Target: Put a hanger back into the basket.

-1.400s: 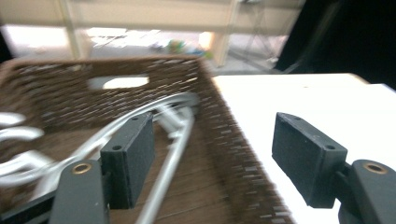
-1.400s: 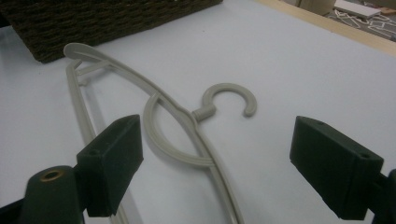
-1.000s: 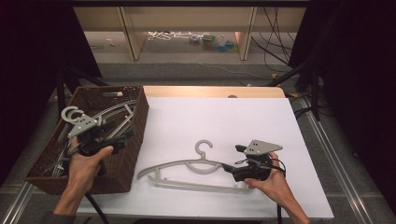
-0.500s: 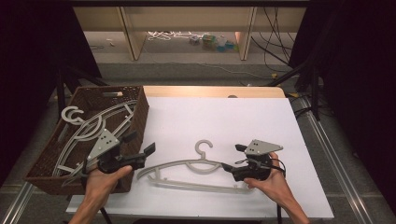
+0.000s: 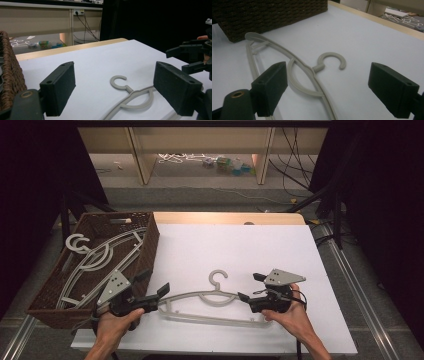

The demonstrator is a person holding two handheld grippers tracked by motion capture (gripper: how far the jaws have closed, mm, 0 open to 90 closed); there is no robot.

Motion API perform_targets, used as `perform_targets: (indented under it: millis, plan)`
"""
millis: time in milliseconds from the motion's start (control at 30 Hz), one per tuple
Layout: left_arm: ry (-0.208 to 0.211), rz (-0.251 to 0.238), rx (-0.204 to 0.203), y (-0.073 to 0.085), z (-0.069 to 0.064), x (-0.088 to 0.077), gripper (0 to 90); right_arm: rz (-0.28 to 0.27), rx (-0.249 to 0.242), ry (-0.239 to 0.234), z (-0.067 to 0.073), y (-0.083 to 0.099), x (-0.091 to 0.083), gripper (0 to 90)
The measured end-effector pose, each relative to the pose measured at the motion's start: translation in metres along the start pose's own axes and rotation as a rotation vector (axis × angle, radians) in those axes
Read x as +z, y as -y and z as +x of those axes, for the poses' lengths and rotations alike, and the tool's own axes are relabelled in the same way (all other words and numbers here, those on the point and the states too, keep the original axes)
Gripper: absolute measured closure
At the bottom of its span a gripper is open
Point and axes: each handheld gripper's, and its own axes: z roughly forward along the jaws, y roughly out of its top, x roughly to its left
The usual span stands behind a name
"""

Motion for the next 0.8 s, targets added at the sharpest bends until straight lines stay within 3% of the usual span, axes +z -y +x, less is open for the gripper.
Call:
perform_targets:
  millis: [200,500,800]
  plan:
    - [0.020,-0.004,0.016,0.013,-0.008,0.001,17.5,-0.047,0.043,0.008,0.004,0.004,-0.004,16.7]
    - [0.008,0.015,0.035,0.024,-0.009,0.001,17.1,-0.144,0.073,0.057,0.014,0.010,-0.018,16.7]
    - [0.003,0.030,0.043,0.028,-0.011,0.001,17.1,-0.118,0.061,0.053,0.011,0.012,-0.014,16.5]
